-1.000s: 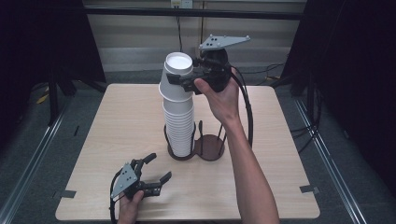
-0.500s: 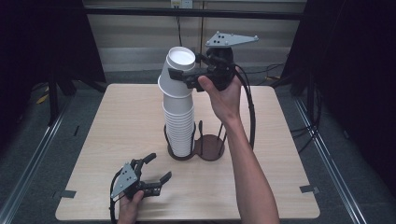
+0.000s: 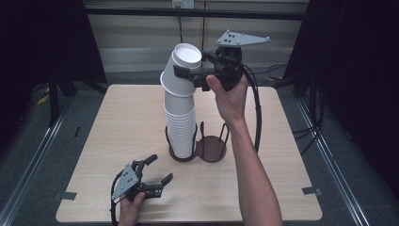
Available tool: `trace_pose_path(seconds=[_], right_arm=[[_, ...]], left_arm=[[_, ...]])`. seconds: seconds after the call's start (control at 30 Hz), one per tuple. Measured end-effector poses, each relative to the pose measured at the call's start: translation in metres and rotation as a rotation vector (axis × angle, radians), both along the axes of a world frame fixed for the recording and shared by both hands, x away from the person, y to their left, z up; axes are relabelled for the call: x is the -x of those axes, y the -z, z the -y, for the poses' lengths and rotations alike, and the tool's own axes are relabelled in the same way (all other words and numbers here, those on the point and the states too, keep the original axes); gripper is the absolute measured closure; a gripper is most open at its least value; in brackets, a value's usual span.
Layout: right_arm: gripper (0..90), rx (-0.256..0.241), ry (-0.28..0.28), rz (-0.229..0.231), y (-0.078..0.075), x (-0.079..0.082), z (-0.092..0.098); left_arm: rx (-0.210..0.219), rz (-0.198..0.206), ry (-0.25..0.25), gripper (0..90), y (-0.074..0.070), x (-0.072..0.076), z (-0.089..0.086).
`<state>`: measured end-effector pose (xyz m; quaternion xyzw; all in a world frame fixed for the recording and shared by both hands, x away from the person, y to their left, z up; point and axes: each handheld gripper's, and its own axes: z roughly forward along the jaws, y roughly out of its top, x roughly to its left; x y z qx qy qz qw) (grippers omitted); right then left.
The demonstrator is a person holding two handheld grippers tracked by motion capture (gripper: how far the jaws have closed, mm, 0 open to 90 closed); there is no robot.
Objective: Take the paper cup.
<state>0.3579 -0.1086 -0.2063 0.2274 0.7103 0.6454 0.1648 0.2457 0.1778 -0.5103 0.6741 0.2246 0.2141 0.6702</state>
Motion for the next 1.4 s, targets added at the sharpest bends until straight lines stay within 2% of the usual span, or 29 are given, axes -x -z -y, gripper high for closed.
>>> trace_pose_path(seconds=[0.13,0.33,0.93,1.4], right_arm=[[23.3,-0.031,0.000,0.010,-0.004,0.004,0.006],[23.3,-0.043,0.015,0.019,-0.007,0.009,0.016],[23.3,-0.028,0.059,0.047,-0.019,0.032,0.047],[23.3,-0.013,0.082,0.036,-0.008,0.046,0.068]], left_arm=[[-0.001,0.000,0.000,15.1,0.000,0.000,0.000],[-0.001,0.000,-0.001,15.1,0.000,0.000,0.000],[-0.002,0.000,-0.003,15.4,0.000,0.000,0.000],[-0.002,0.000,-0.003,15.4,0.000,0.000,0.000]])
